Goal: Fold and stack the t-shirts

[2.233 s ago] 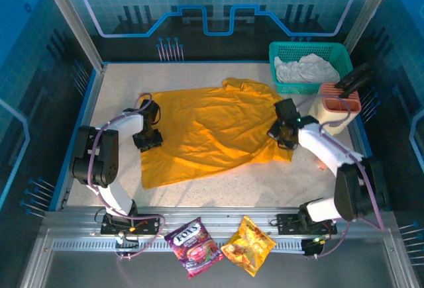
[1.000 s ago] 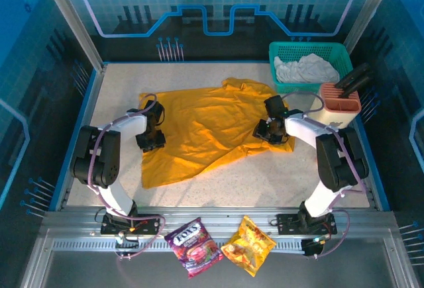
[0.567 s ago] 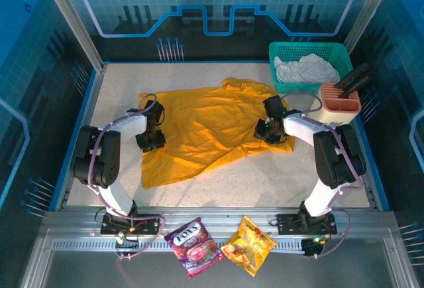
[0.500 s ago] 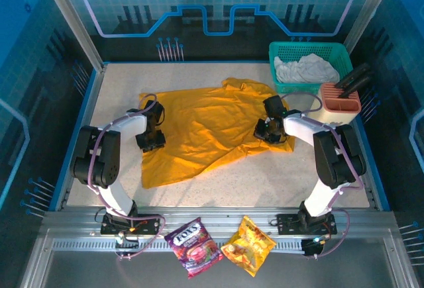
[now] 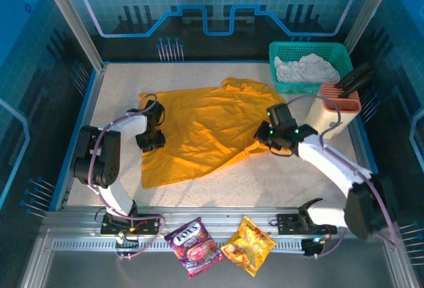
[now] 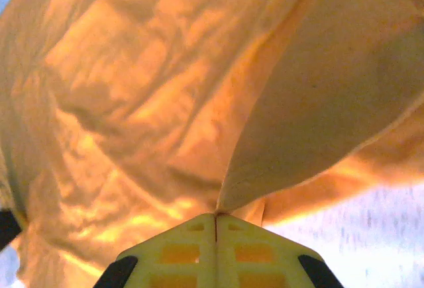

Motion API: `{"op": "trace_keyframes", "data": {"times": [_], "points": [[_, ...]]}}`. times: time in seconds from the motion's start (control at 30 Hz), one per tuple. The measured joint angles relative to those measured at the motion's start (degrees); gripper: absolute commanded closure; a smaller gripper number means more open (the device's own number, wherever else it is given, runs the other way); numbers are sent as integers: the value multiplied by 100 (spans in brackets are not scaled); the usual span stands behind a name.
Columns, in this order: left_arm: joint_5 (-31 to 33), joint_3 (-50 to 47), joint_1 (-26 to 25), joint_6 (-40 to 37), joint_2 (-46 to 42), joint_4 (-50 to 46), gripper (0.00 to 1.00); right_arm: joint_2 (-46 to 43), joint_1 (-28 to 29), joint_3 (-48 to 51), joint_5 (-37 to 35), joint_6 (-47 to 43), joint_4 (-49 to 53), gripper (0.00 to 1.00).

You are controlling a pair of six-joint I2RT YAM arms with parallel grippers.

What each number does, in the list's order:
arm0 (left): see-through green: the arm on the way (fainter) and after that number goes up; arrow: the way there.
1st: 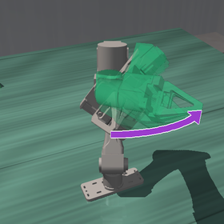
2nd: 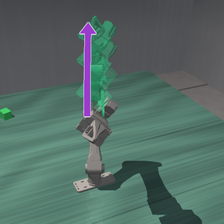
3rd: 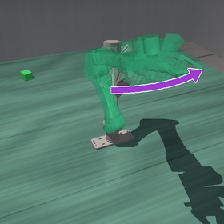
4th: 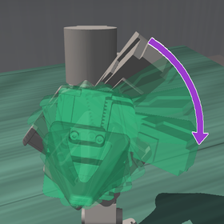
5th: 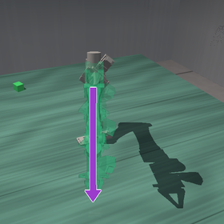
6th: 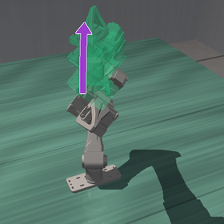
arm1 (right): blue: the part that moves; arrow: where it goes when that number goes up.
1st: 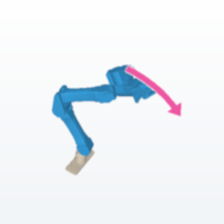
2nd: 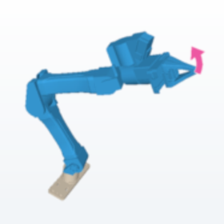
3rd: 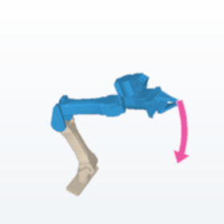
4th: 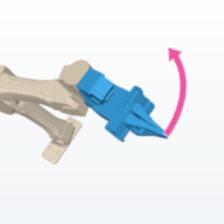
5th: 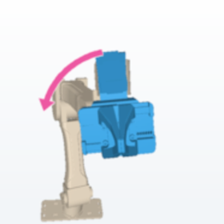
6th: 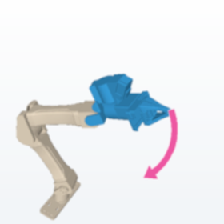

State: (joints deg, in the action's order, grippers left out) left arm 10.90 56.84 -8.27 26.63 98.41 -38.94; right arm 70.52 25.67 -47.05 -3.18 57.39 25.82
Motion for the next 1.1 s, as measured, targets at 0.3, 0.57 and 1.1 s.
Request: {"op": "trace_keyframes", "data": {"times": [0.3,0.57,1.1], "points": [[-4,0,-50,-2,0,20,64,-1569,2337,1445,-1652,3405,1025,100],[-52,0,-133,-4,0,103,64,-1029,3432,745,-2802,5460,2774,100],[-63,4,-203,-4,31,199,64,-332,3475,407,-2677,4494,2992,46]]}}
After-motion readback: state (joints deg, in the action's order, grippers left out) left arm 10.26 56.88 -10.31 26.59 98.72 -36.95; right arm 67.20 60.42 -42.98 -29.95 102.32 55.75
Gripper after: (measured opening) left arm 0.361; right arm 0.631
